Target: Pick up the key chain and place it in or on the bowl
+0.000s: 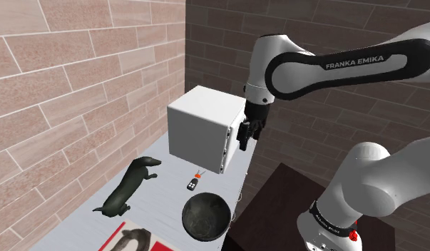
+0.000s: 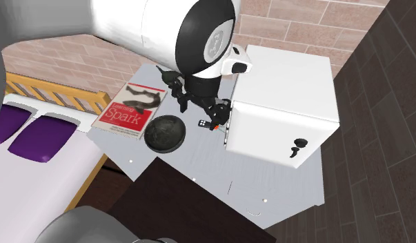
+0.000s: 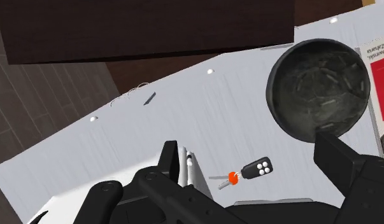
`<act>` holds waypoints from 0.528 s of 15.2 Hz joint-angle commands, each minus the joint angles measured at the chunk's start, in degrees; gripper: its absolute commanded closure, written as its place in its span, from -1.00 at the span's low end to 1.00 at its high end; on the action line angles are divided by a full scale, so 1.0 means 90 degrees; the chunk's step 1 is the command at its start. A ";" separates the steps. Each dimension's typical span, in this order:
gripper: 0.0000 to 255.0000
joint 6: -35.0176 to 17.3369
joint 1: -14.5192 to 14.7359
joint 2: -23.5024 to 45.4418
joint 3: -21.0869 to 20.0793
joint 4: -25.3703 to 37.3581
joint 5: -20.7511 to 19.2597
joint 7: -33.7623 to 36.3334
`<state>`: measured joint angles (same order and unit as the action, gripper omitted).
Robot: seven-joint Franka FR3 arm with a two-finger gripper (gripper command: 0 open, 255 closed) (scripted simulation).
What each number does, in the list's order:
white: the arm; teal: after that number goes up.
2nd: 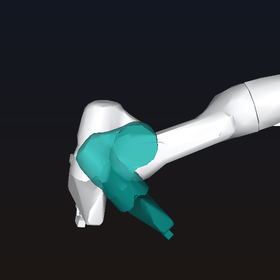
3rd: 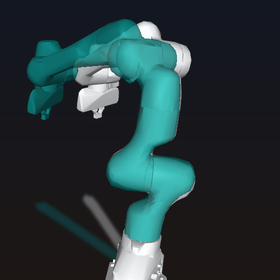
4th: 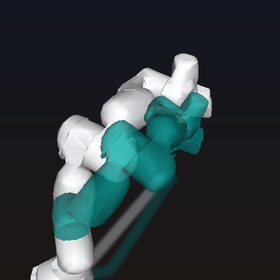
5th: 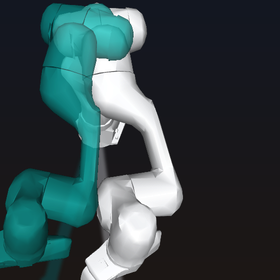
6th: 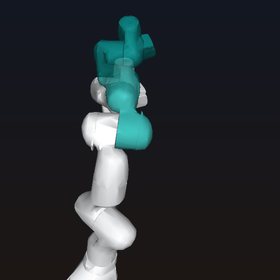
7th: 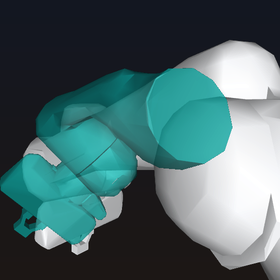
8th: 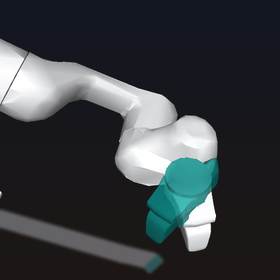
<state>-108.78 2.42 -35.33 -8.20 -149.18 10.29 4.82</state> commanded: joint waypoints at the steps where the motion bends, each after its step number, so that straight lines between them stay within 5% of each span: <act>1: -1.00 -0.0553 0.0018 0.0328 -0.0202 -0.0115 0.0088 0.0256; 8: -1.00 -0.2383 -0.0050 0.1958 -0.0867 -0.0067 0.0074 0.1200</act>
<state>-127.34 2.17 -20.33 -15.09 -149.96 11.21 14.17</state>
